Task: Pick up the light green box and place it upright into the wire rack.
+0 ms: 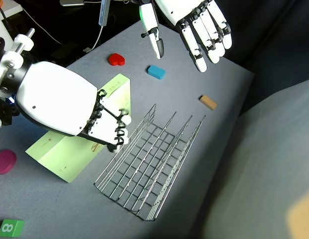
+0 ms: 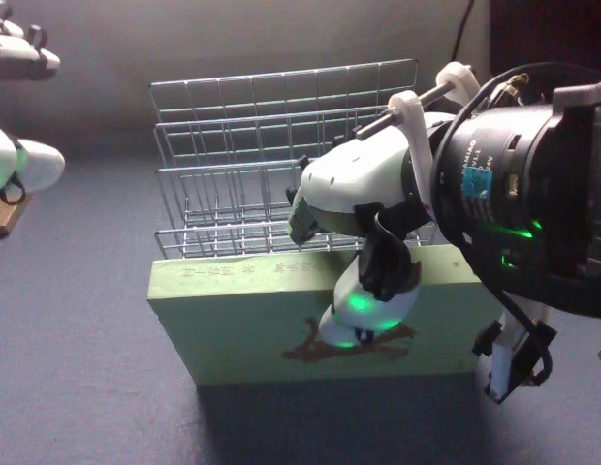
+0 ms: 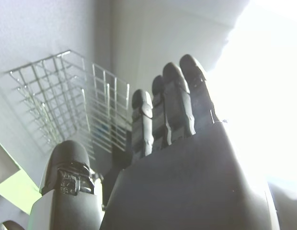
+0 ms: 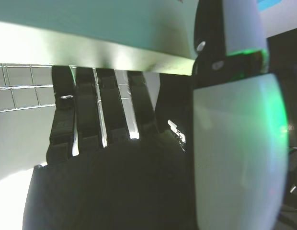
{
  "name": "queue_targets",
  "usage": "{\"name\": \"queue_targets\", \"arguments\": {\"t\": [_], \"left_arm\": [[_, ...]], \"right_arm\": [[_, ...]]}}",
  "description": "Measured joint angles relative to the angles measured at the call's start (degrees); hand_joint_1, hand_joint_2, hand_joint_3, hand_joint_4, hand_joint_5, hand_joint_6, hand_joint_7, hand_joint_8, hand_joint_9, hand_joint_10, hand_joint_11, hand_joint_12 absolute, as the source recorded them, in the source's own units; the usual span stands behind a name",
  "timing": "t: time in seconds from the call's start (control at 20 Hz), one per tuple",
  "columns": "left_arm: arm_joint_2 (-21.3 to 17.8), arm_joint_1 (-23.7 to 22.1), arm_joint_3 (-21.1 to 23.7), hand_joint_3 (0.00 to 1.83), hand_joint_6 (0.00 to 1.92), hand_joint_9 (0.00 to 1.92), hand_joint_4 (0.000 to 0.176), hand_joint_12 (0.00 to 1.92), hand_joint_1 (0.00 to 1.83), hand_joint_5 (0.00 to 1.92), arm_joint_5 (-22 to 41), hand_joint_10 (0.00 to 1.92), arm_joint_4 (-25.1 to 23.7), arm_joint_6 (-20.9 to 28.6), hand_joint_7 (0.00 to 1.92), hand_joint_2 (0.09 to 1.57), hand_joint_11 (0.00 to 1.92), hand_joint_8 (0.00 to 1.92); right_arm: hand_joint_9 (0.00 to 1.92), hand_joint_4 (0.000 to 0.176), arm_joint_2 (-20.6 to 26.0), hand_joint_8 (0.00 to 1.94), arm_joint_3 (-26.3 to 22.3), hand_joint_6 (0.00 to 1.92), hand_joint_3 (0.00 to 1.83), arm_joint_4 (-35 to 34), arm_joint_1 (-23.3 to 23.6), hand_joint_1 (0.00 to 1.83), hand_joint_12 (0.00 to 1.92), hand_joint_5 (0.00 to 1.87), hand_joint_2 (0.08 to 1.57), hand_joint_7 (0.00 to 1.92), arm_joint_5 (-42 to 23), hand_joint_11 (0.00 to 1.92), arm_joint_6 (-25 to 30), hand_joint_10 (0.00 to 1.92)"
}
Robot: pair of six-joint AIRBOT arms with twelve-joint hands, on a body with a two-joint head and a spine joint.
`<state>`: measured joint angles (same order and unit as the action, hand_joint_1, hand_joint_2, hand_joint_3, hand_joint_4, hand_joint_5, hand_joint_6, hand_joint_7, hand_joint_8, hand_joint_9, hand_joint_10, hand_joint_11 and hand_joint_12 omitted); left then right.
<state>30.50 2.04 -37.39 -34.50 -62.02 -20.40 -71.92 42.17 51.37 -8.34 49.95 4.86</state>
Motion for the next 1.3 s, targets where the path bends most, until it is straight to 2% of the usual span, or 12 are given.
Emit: {"name": "queue_targets", "arguments": {"t": [0.15, 0.2, 0.25, 0.3, 0.35, 0.45, 0.55, 0.65, 0.8, 1.0, 1.15, 1.3], "left_arm": [[0.0, 0.0, -0.1, 0.00, 0.00, 0.21, 0.067, 0.57, 0.15, 0.24, -0.2, 0.00, 0.2, 0.0, 0.19, 1.27, 0.00, 0.00], [0.0, 0.0, -0.2, 0.00, 0.00, 0.21, 0.067, 0.57, 0.15, 0.24, -0.3, 0.00, 0.1, 0.0, 0.19, 1.27, 0.00, 0.00], [0.0, 0.0, -0.3, 0.00, 0.00, 0.21, 0.067, 0.56, 0.15, 0.24, -0.3, 0.00, 0.1, 0.0, 0.19, 1.27, 0.00, 0.00], [0.0, 0.0, -0.3, 0.00, 0.00, 0.21, 0.067, 0.56, 0.15, 0.24, -0.3, 0.00, 0.1, 0.0, 0.19, 1.27, 0.00, 0.00], [0.0, 0.0, -0.3, 0.00, 0.00, 0.20, 0.067, 0.56, 0.15, 0.23, -0.3, 0.00, 0.1, -0.1, 0.18, 1.27, 0.00, 0.00], [0.0, 0.0, -0.3, 0.00, 0.00, 0.20, 0.067, 0.56, 0.15, 0.24, -0.3, 0.00, 0.1, -1.3, 0.19, 1.27, 0.00, 0.00], [0.0, -0.1, -0.3, 0.00, 0.01, 0.20, 0.066, 0.56, 0.15, 0.26, -0.2, 0.00, 0.1, -2.2, 0.21, 1.27, 0.00, 0.01], [0.0, -0.1, -0.3, 0.00, 0.01, 0.19, 0.066, 0.54, 0.15, 0.26, -0.2, 0.00, 0.2, -2.3, 0.21, 1.27, 0.00, 0.00], [0.0, -0.1, -0.3, 0.00, 0.00, 0.19, 0.066, 0.54, 0.15, 0.26, -0.3, 0.00, 0.1, -2.3, 0.21, 1.27, 0.00, 0.00], [0.0, -0.4, -0.3, 0.00, 0.00, 0.19, 0.067, 0.56, 0.15, 0.25, -0.4, 0.00, 0.1, -2.3, 0.21, 1.27, 0.00, 0.00], [0.0, -0.4, -0.3, 0.00, 0.00, 0.19, 0.066, 0.55, 0.14, 0.26, -0.5, 0.00, 0.2, -2.3, 0.21, 1.26, 0.00, 0.00], [0.0, -0.4, -0.3, 0.00, 0.00, 0.18, 0.066, 0.54, 0.15, 0.25, -0.6, 0.00, 0.2, -3.0, 0.21, 1.26, 0.00, 0.00]], "right_arm": [[0.84, 0.000, 0.2, 0.03, 0.0, 0.04, 0.00, 0.5, 0.1, 1.08, 1.22, 0.84, 1.10, 0.88, 0.0, 0.42, 0.0, 0.08], [0.90, 0.000, 0.3, 0.02, 0.0, 0.87, 0.00, 0.5, 0.1, 1.12, 1.21, 0.89, 1.15, 0.95, 0.0, 0.50, 0.0, 0.11], [0.97, 0.002, 0.4, 0.91, 0.0, 1.07, 0.00, 0.3, 0.3, 1.17, 1.26, 0.88, 1.16, 0.92, 0.1, 0.56, 0.0, 0.16], [0.96, 0.026, 0.4, 1.15, 0.0, 1.13, 0.00, 0.3, 0.4, 1.18, 1.31, 0.85, 1.17, 0.88, 0.0, 0.59, 0.0, 0.27], [0.92, 0.028, 0.7, 1.20, 0.0, 1.10, 0.01, 0.4, 0.5, 1.18, 1.32, 0.88, 1.17, 0.87, 0.1, 0.61, -0.1, 0.44], [0.97, 0.000, 1.7, 1.08, -0.9, 0.97, 0.00, 0.4, 1.0, 1.22, 1.40, 0.92, 1.13, 1.01, 0.5, 0.69, -0.3, 0.77], [0.93, 0.000, 3.1, 1.07, -2.4, 0.96, 0.00, -0.2, 1.9, 1.23, 1.48, 0.92, 1.12, 1.03, 0.6, 0.73, -1.0, 0.98], [0.89, 0.000, 4.2, 1.12, -3.6, 1.02, 0.00, -2.0, 3.0, 1.22, 1.51, 0.88, 1.14, 0.99, 1.0, 0.76, -2.2, 1.07], [0.88, 0.000, 5.9, 1.14, -5.1, 1.03, 0.00, -5.0, 5.9, 1.22, 1.52, 0.88, 1.14, 0.99, 1.5, 0.78, -3.4, 1.08], [0.88, 0.000, 7.3, 1.15, -5.4, 1.01, 0.00, -6.8, 13.0, 1.22, 1.48, 0.89, 1.14, 0.98, 2.4, 0.77, -5.2, 1.08], [0.88, 0.000, 6.9, 1.13, -4.8, 1.01, 0.00, -6.5, 16.8, 1.22, 1.47, 0.89, 1.14, 0.99, 2.1, 0.75, -5.2, 1.08], [0.88, 0.000, 5.0, 1.13, -2.6, 1.00, 0.00, -5.7, 17.8, 1.22, 1.47, 0.89, 1.14, 0.99, 1.4, 0.75, -5.6, 1.08]]}}
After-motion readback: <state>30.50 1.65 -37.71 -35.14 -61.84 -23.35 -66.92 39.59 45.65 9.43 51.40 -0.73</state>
